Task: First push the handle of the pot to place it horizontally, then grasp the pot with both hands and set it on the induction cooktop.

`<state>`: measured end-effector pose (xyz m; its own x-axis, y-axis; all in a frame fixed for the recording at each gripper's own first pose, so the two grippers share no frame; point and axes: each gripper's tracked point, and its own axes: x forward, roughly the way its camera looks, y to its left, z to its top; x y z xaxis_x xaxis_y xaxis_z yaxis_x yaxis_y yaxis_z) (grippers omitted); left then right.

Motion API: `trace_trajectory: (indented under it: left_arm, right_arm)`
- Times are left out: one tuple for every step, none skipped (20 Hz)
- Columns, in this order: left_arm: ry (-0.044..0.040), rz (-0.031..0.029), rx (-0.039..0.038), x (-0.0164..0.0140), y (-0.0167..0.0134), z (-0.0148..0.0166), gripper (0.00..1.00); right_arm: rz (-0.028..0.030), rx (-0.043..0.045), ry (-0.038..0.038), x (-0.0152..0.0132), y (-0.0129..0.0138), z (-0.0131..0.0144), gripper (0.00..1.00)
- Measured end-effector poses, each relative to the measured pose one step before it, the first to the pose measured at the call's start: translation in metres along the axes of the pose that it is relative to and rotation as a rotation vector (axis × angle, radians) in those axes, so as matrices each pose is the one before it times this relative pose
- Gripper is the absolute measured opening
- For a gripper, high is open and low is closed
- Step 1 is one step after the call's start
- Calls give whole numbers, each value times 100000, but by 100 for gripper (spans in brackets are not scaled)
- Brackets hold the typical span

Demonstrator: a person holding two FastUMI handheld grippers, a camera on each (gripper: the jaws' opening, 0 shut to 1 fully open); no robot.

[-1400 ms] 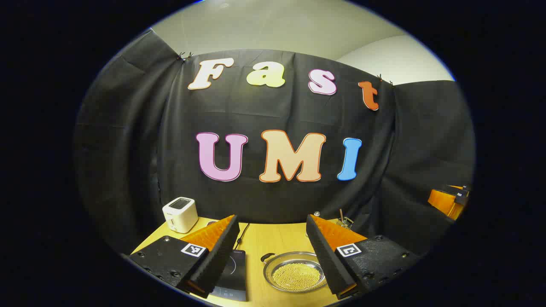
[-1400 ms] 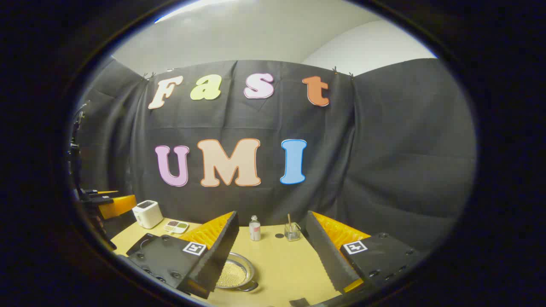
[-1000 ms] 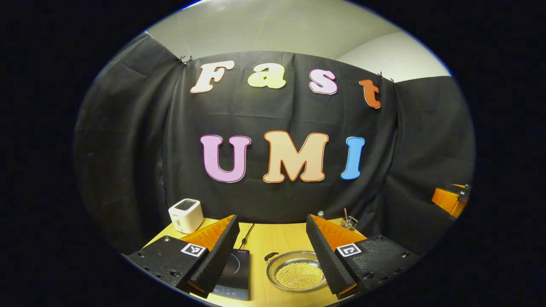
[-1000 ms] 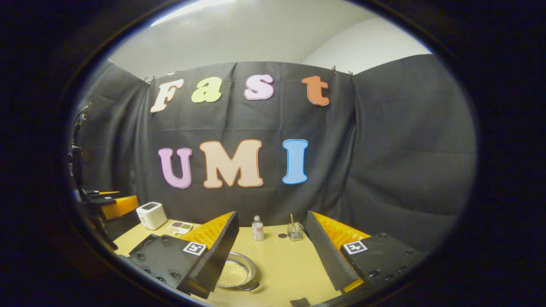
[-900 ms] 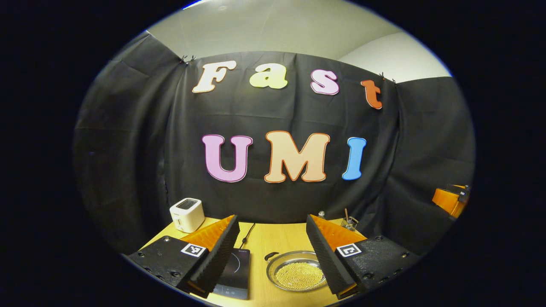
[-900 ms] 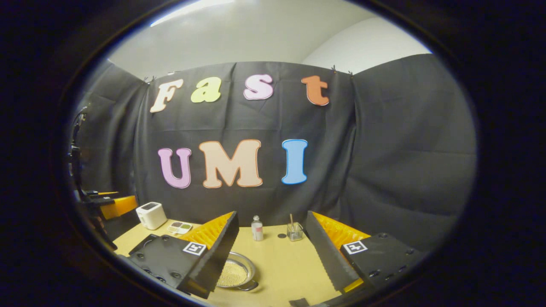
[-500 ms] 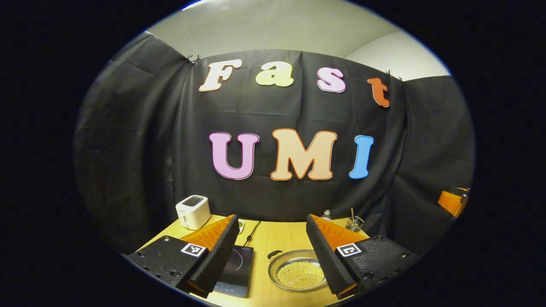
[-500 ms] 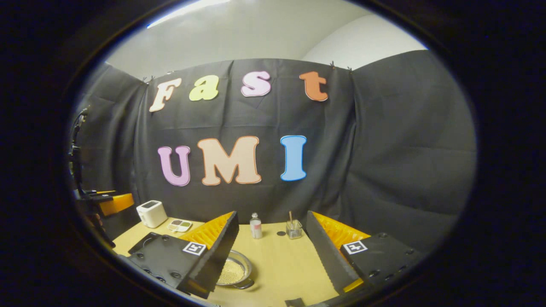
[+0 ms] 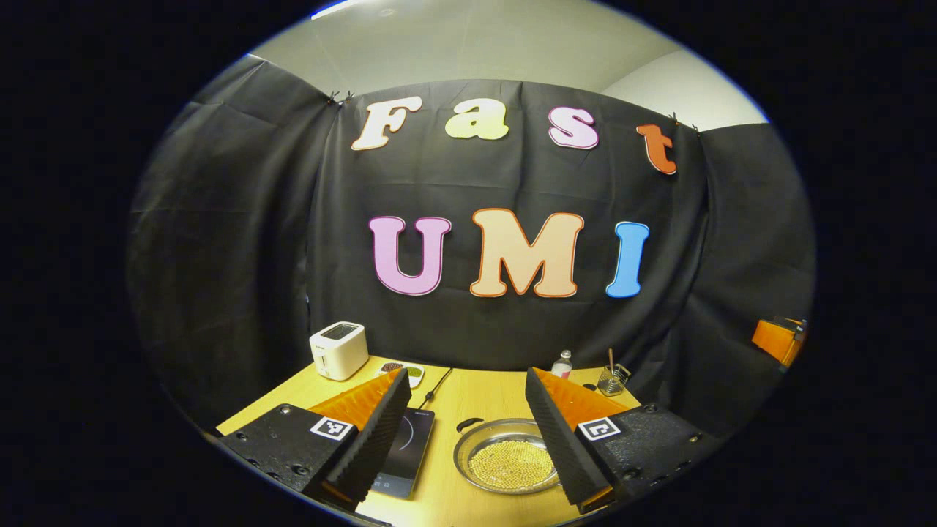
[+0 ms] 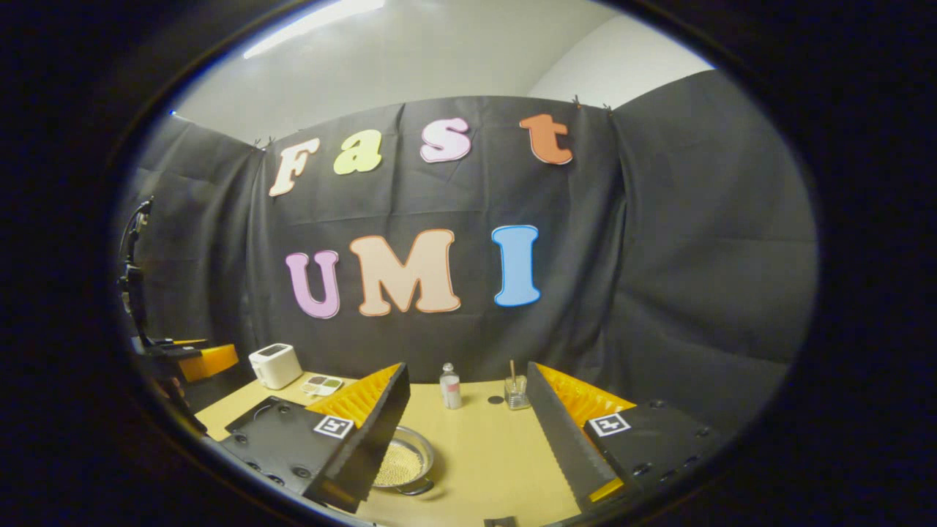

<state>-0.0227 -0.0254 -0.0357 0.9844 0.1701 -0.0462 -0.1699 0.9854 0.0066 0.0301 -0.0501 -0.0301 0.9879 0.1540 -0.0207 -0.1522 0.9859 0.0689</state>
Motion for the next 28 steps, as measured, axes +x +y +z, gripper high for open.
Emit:
trace_trajectory:
  left_arm:
    - [311, 889, -138, -95, -3, -153, 96]
    - [121, 971, -37, -187, 0, -253, 96]
    - [-80, 1082, 88, -209, 58, 36, 96]
    - [-378, 1484, 261, -211, 165, 15, 96]
    - [-278, 1549, 508, -114, 209, 97, 96]
    - [15, 1570, 629, -171, 343, -53, 96]
    - [-76, 1461, 787, -182, 319, 76, 92]
    - [-241, 1473, 853, -239, 355, 125, 96]
    - [-297, 1516, 873, -77, 317, 186, 96]
    - [-458, 1225, 633, -108, 316, 13, 96]
    - [-137, 821, 392, -61, 205, 104, 96]
    - [54, 952, 217, -48, 262, -108, 96]
    - [184, 946, -21, 33, 269, -31, 92]
    - [460, 816, -48, -18, 276, -151, 96]
    - [748, 870, -16, 78, 393, -201, 99]
    - [760, 579, -242, 107, 326, -301, 96]
    - [1027, 388, -484, 233, 320, -319, 96]
    - [874, 147, -659, 294, 287, -271, 96]
    - [639, -146, -689, 311, 274, -171, 93]
    - [301, -410, -540, 351, 293, -190, 92]
    - [172, -595, -249, 443, 301, -8, 92]
    - [331, -620, 17, 497, 364, -84, 92]
    - [514, -965, 344, 476, 371, -91, 92]
    - [-194, -1171, 367, 557, 349, -2, 96]
    - [94, -1179, 348, 665, 350, 40, 96]
    - [608, -1221, 119, 607, 345, -247, 96]
    - [778, -1748, -4, 682, 231, -152, 96]
    - [381, -1947, 108, 491, 233, -122, 96]
  right_arm:
    - [795, -151, -87, 436, -246, -107, 94]
    - [352, -236, 149, 343, -124, -95, 80]
    - [1389, 206, 134, 377, 148, -289, 73]
    - [1868, 395, -19, 347, 240, -64, 61]
    - [1453, 334, 51, 371, 180, -172, 50]
    - [404, 474, 146, 475, 35, -90, 34]
    - [491, 701, 128, 424, -122, -81, 18]
    - [1944, 688, 476, 476, 409, -62, 1]
    - [1714, -29, 1128, 285, 486, -504, 0]
    - [1065, -428, 702, 390, 108, -204, 0]
    - [1567, -549, 933, 460, 246, -301, 0]
    - [1199, -108, 1300, 393, 384, -426, 3]
    - [1241, 479, 2073, 463, 349, -732, 0]
    - [1545, 973, 2113, 311, 524, -719, 0]
    - [1257, 1048, 2387, 290, 546, -883, 0]
    - [1054, 809, 2726, 307, 457, -903, 0]
    - [618, 558, 3045, 329, 452, -1347, 0]
    - [366, 471, 3122, 152, 362, -1169, 0]
    - [294, 458, 2843, 241, 411, -1268, 0]
    - [-252, 414, 2624, 183, 329, -1085, 3]
    - [-376, 290, 2648, 132, 408, -1173, 0]
    - [-914, 338, 3127, 227, 279, -1160, 0]
    - [-985, 575, 2849, 160, 293, -1222, 3]
    - [-894, 491, 2632, 85, 383, -886, 0]
    - [-1264, 183, 2601, 212, 462, -1058, 3]
    - [-1409, 9, 2724, 229, 367, -957, 3]
    - [-1610, -65, 2659, 258, 387, -1080, 3]
    - [-1526, 112, 3172, 325, 402, -1046, 0]
